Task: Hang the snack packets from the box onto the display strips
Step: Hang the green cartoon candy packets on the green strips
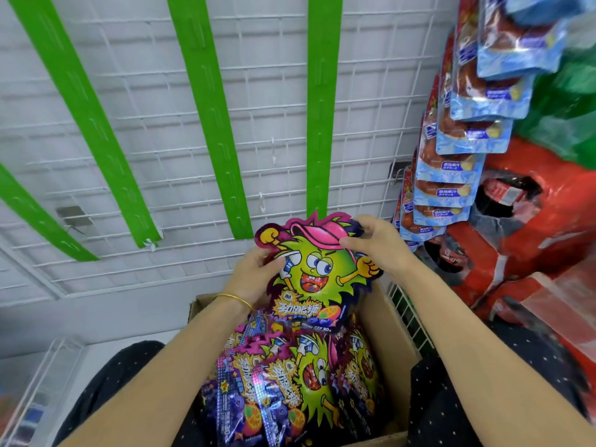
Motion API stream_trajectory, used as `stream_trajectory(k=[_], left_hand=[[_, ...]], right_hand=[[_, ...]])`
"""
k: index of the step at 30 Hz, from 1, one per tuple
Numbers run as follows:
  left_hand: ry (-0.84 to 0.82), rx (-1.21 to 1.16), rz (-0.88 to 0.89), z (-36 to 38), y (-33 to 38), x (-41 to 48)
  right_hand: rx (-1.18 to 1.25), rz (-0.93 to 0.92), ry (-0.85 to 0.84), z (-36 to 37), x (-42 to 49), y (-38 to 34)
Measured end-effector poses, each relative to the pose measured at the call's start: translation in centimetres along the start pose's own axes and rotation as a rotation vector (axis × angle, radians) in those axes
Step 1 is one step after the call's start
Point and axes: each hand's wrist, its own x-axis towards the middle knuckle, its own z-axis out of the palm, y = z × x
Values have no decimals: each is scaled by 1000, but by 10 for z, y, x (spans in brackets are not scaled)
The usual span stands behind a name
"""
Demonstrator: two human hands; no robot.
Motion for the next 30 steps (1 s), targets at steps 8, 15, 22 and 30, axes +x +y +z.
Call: stream_trajectory(k=[8,15,22,30], left_hand=[[352,102,526,4,96,53],[164,353,391,35,83,80],[179,432,311,58,57,91],[156,427,278,63,49,100]], right_hand=[[-407,-386,222,-36,51,-30],[-425,-258,141,-15,71,16],[-323,-117,85,-6,74,46],[-257,-90,28,-2,78,48]])
